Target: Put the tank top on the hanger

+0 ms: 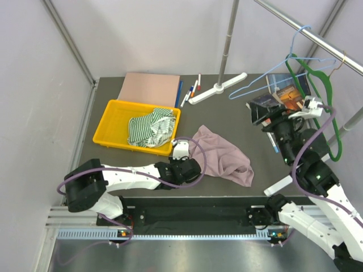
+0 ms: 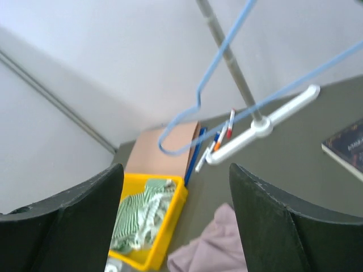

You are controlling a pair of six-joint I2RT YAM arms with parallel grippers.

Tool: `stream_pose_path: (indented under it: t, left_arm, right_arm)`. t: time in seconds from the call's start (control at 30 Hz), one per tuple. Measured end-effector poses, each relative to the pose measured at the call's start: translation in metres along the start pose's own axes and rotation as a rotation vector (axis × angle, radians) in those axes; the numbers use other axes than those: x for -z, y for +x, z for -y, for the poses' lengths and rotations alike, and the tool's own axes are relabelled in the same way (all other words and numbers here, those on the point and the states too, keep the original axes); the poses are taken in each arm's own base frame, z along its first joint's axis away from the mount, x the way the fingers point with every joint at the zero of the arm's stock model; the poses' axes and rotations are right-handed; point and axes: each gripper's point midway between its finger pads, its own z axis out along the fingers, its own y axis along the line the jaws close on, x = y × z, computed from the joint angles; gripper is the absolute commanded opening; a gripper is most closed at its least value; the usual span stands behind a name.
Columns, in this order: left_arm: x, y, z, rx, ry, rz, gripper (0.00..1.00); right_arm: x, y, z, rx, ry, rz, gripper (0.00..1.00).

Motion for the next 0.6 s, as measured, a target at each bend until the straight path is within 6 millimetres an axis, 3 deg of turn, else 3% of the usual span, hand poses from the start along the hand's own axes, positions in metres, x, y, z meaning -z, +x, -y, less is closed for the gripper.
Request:
stream_pose_path:
  t: [0.1,0.17,0.37,0.5,0.6]
  left_arm:
    - [0.000,0.000,0.002,0.006,0.009,-0.001,0.00]
    - [0.000,0.000,0.003,0.008,0.014,-0.004,0.00]
    - [0.001,-0.001,0.005,0.013,0.023,-0.005,0.00]
    - [0.006,-0.005,0.005,0.027,0.037,0.005,0.00]
    - [0.009,-0.008,0.004,0.036,0.043,0.014,0.00]
  right_arm:
    - [-0.013,-0.028,-0.009,-0.003,0.019,0.078,0.76]
    - [-0.023,-0.033,-0.012,0.007,0.037,0.094,0.76]
    - [-0.061,-0.026,-0.007,0.063,0.124,0.089,0.76]
    - [-0.077,-0.013,0.007,0.096,0.190,0.068,0.73]
    - [-0.082,-0.014,0.015,0.101,0.219,0.075,0.65]
